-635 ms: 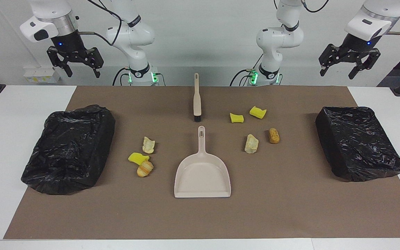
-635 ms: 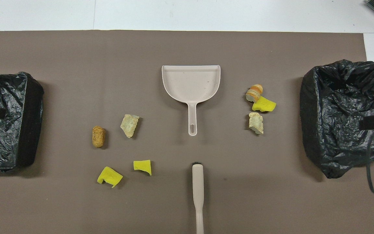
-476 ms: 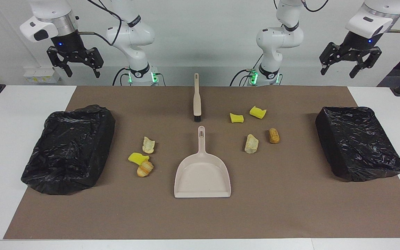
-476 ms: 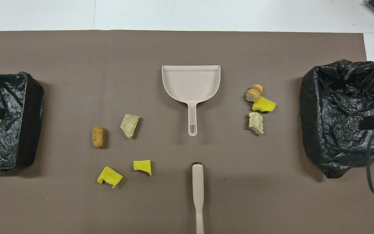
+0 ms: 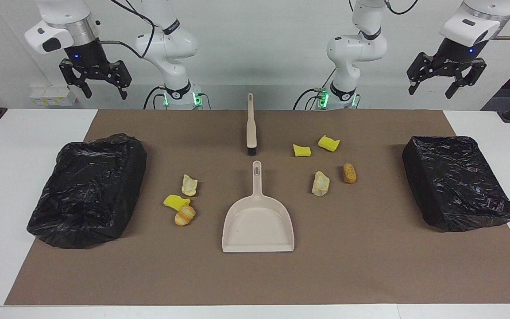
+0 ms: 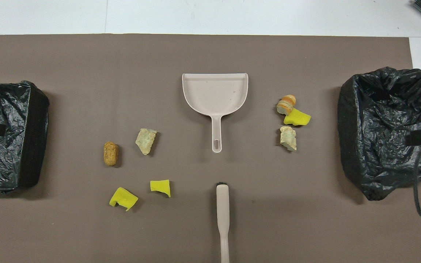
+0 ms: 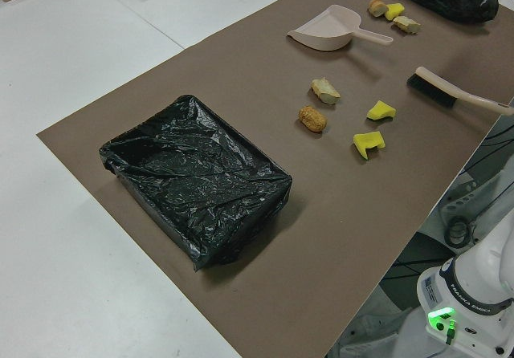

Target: Sweep and dump trash in bin

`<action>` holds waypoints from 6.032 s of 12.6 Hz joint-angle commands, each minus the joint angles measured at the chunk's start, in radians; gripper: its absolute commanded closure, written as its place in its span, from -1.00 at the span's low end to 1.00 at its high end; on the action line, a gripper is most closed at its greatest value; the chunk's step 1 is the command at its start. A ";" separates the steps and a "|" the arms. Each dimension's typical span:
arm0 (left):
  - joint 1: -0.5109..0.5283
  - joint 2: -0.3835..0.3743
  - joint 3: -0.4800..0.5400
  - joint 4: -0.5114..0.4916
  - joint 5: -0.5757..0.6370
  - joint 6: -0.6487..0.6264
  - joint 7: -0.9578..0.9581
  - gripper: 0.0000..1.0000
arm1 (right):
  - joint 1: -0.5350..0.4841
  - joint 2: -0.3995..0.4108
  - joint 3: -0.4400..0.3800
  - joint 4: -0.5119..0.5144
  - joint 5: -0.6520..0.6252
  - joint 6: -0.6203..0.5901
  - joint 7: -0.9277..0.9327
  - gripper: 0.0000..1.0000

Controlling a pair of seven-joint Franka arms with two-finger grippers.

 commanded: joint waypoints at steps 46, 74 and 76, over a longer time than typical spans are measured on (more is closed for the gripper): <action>-1.102 0.029 -0.010 -0.880 -0.012 0.806 -1.047 1.00 | 0.503 0.617 0.015 0.020 0.228 0.545 0.424 1.00; -0.210 -0.174 -0.007 -1.109 0.138 0.770 -0.509 1.00 | 0.605 0.245 0.012 -0.476 -0.010 0.497 -0.647 1.00; -0.251 -0.126 -0.007 -1.099 0.137 0.844 -0.460 1.00 | 0.615 0.249 0.012 -0.476 -0.010 0.503 -0.647 1.00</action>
